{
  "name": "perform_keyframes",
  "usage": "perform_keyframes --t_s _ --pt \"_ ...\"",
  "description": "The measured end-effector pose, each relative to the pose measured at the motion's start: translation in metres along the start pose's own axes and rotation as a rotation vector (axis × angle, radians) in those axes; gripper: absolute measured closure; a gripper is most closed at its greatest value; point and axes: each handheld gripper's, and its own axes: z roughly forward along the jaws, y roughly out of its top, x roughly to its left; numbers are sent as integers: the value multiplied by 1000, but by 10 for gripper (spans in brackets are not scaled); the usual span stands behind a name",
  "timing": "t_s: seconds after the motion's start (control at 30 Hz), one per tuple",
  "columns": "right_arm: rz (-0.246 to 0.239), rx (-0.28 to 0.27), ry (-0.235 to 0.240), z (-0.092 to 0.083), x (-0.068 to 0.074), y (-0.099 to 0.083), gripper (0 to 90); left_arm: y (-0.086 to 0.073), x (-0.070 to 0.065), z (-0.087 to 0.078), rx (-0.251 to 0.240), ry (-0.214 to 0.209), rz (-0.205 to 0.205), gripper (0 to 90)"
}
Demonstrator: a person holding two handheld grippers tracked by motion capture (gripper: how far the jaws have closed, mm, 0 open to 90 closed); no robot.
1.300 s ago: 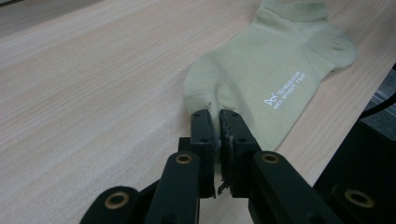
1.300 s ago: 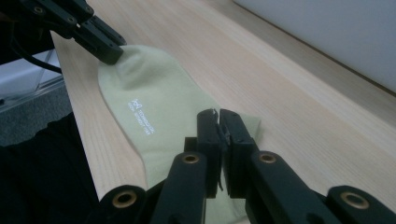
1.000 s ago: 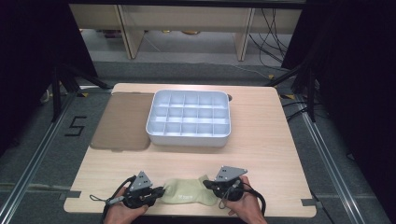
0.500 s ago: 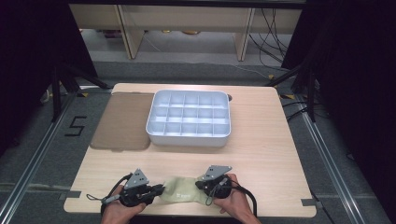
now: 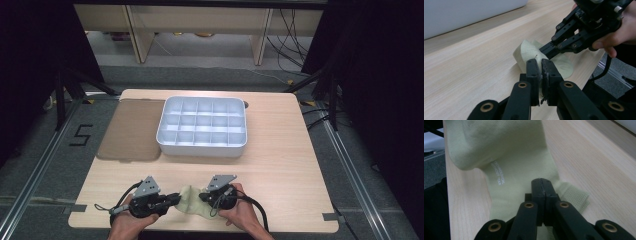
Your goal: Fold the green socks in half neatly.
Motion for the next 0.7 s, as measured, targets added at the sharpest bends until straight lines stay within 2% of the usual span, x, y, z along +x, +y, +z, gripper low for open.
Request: perform_keyframes --t_s 0.07,0.1,0.13,0.17,0.2,0.27,0.3,0.4,0.53,0.6,0.7 --pt "2 -9 -2 3 1 1 900 0 1 5 -9 -30 -25 839" --pt "-2 4 3 2 1 2 900 0 2 8 1 -26 -34 839" --pt "-32 -9 3 2 -2 2 900 -2 3 9 8 -26 -37 839" --pt "-5 1 4 -1 -1 2 900 -2 3 9 8 -26 -37 839" --pt "-6 -8 5 -3 -2 2 900 -4 5 10 14 -20 -51 839" --pt "-4 -31 0 -14 -5 1 900 -5 7 10 9 -22 -52 839" --pt "-16 -26 -19 -22 -6 1 900 -4 8 9 17 -21 -48 839" --pt "14 -14 -49 -39 -11 -8 900 -4 8 10 10 -16 -54 838" --pt "43 -9 -55 -43 -11 -17 900 -4 7 11 7 -18 -58 838" --pt "14 10 -34 -44 -7 -17 900 -3 5 11 10 -17 -49 838" --pt "-6 46 -61 -38 -4 -19 900 -2 2 13 11 -25 -41 838"
